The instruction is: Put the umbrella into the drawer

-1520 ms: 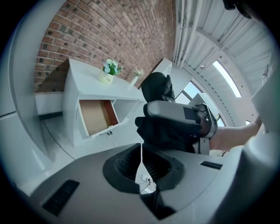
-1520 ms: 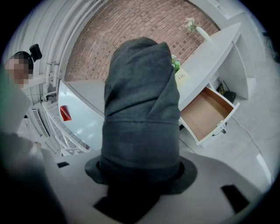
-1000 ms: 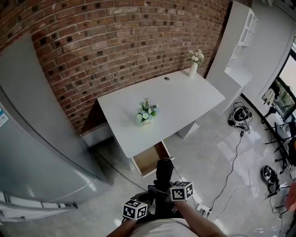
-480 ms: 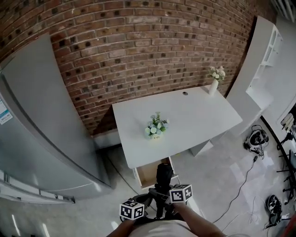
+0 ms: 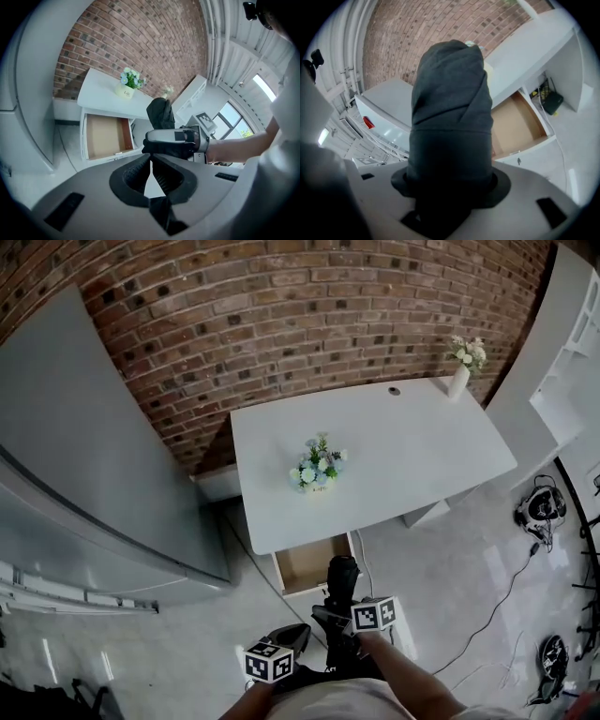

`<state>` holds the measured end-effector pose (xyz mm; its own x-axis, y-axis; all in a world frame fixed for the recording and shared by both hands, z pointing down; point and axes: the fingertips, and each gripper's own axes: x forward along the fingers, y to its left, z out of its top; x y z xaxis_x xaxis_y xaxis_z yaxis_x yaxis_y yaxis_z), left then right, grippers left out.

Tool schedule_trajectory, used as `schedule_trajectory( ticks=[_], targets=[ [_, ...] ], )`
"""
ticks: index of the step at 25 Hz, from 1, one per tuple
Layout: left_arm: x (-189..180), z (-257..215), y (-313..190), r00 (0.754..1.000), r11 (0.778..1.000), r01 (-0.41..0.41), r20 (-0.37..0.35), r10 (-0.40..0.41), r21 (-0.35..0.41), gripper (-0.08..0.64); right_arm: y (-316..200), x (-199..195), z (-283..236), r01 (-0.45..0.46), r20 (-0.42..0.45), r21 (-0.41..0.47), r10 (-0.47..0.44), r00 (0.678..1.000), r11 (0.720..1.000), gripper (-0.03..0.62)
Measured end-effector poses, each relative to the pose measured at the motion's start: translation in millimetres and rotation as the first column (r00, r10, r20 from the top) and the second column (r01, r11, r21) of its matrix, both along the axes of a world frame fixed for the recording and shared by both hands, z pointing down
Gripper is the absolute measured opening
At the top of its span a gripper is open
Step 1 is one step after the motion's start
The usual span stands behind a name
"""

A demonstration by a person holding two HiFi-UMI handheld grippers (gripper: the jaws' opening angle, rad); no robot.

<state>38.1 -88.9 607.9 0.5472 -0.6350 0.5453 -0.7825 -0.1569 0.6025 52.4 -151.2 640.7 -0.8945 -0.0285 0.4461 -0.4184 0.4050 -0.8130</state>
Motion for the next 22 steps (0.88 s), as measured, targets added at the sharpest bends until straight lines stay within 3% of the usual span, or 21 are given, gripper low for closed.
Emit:
schedule_trajectory(
  ticks=[10,14,22],
  targets=[
    [27,36,22,0.998,0.996,-0.049,-0.043,0.046,-0.073,0.011,-11,1,60,-0.015,-0.072,-0.1,0.008,0.997,0.995,0.256],
    [26,45,16,0.999,0.996,-0.015,-0.043,0.011,-0.084,0.011,-25,-2,82,0.011,-0.135,-0.092,-0.023,0.991,0.996,0.256],
    [10,66,9,0.993,0.988,0.101,-0.053,-0.108,-0.121,0.011,-47,-11,144,0.073,-0.26,-0.154,-0.112,0.959,0.985,0.256]
  ],
)
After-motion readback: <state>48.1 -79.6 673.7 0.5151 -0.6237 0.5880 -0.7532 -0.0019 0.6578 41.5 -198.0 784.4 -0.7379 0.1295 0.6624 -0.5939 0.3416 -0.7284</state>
